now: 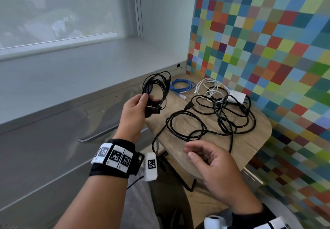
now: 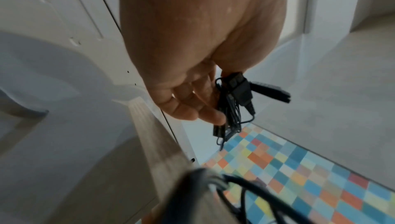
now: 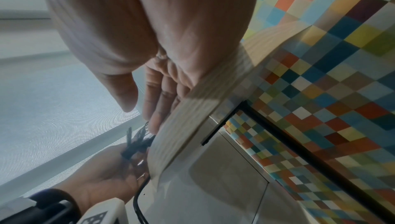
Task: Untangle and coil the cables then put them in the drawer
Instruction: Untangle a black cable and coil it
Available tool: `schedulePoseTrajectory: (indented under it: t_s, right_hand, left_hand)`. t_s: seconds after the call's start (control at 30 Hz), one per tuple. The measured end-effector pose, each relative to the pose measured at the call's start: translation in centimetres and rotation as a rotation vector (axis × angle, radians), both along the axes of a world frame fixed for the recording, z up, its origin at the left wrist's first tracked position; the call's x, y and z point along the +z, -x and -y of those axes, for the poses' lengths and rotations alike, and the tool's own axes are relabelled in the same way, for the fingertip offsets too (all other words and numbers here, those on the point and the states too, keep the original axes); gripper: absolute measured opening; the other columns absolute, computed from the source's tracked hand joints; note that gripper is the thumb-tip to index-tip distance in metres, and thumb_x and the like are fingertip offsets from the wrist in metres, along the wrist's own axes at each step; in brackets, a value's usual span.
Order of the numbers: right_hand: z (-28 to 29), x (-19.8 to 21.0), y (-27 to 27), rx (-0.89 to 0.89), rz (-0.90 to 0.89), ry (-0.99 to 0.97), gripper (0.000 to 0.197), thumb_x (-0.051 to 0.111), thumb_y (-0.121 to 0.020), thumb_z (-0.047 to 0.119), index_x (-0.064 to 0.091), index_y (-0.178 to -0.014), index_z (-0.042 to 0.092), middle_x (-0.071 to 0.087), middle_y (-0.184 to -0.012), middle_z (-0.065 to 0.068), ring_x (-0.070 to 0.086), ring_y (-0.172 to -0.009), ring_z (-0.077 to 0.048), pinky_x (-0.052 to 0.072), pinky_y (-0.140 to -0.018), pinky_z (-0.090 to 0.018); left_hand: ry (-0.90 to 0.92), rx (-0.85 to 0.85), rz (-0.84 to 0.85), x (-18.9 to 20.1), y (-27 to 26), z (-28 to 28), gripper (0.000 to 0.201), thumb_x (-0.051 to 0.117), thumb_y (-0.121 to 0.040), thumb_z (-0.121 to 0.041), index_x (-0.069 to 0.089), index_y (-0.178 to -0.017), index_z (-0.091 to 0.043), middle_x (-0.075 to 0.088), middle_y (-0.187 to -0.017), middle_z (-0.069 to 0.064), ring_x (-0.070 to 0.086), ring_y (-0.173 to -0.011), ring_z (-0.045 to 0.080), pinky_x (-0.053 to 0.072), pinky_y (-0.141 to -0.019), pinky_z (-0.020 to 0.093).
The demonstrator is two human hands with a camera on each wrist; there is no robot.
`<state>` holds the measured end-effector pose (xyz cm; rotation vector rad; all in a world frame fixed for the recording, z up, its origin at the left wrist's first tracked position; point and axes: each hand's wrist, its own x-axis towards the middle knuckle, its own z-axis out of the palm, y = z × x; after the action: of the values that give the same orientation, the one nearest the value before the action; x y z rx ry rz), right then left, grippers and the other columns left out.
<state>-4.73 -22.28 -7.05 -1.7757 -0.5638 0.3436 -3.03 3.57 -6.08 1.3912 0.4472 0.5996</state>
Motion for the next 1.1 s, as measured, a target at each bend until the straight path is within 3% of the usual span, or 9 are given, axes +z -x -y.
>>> schedulePoseTrajectory:
  t_s: [0.17,0.33,0.47,0.57,0.67,0.8,0.9,1.1]
  right_hand:
    - [0.0,0.1,-0.2,-0.028,-0.013,-0.021,0.031,0.068,-0.098,0.012,0.071,-0.118,0.035,0.075,-0.109,0.014,0.070,-0.108,-0.004,0.059,-0.095,-0.029]
    - [-0.2,0.5,-1.1,-0.088,-0.110,-0.195,0.045,0.066,-0.099,0.009,0.061,-0.134,0.037,0.072,-0.123,0.008,0.073,-0.109,-0.016,0.061,-0.091,-0.035]
    - [-0.5,1.4,-1.8,-0.115,-0.278,-0.462,0.059,0.069,-0.088,0.022,0.054,-0.143,0.038,0.068,-0.136,0.001,0.072,-0.115,-0.028,0.059,-0.090,-0.044]
    - [-0.8,2.6,-1.9,-0.107,-0.237,-0.521,0.047,0.066,-0.087,0.019,0.060,-0.134,0.020,0.075,-0.120,-0.008,0.074,-0.108,-0.028,0.060,-0.080,-0.038]
    - [-1.1,3.1,-2.2,-0.188,-0.176,-0.513,0.024,0.063,-0.095,0.006,0.068,-0.118,0.013,0.078,-0.104,-0.012,0.076,-0.096,-0.027,0.058,-0.076,-0.036]
    - [-1.4,3.3,-2.2,-0.229,-0.215,-0.522,0.024,0.064,-0.094,0.004,0.068,-0.117,0.010,0.077,-0.100,-0.013,0.075,-0.087,-0.023,0.057,-0.071,-0.037]
    - [-1.9,3.6,-2.0,-0.218,-0.258,-0.552,0.023,0.067,-0.088,0.007,0.068,-0.111,0.013,0.076,-0.092,-0.007,0.074,-0.081,-0.019,0.058,-0.065,-0.037]
    - [-3.1,3.6,-1.4,-0.195,-0.305,-0.563,0.014,0.062,-0.097,0.000,0.063,-0.104,0.013,0.072,-0.090,-0.004,0.073,-0.078,-0.023,0.058,-0.060,-0.035]
  left_hand:
    - [0.206,-0.169,0.098,1.1,2.2,2.2,0.030,0.044,-0.109,-0.018,0.066,-0.122,-0.001,0.077,-0.108,0.011,0.065,-0.072,0.020,0.048,-0.069,0.031]
    - [0.311,-0.403,0.154,1.5,3.8,4.5,0.032,0.044,-0.106,-0.011,0.057,-0.133,0.000,0.073,-0.109,0.019,0.067,-0.074,0.025,0.055,-0.069,0.032]
    - [0.283,-0.581,0.154,1.7,4.4,6.0,0.027,0.055,-0.100,-0.007,0.062,-0.125,-0.002,0.072,-0.113,0.023,0.070,-0.082,0.028,0.059,-0.076,0.037]
    - [0.248,-0.561,0.114,1.8,4.5,6.6,0.028,0.061,-0.091,-0.007,0.065,-0.117,-0.001,0.075,-0.097,0.014,0.072,-0.074,0.023,0.061,-0.071,0.032]
    - [0.226,-0.498,0.085,1.9,4.4,6.5,0.033,0.065,-0.084,-0.010,0.066,-0.116,0.001,0.075,-0.093,0.014,0.072,-0.071,0.022,0.062,-0.071,0.032]
    - [0.206,-0.470,0.065,1.9,4.7,6.1,0.035,0.066,-0.085,-0.012,0.065,-0.116,0.003,0.072,-0.100,0.017,0.067,-0.088,0.031,0.058,-0.085,0.046]
    - [0.204,-0.469,0.062,1.9,5.1,5.9,0.017,0.061,-0.094,-0.007,0.063,-0.109,-0.001,0.070,-0.087,0.014,0.068,-0.076,0.026,0.055,-0.090,0.055]
    - [0.322,-0.487,0.070,2.1,6.1,5.4,0.019,0.057,-0.093,-0.012,0.058,-0.111,-0.006,0.062,-0.087,0.023,0.068,-0.068,0.032,0.057,-0.069,0.041]
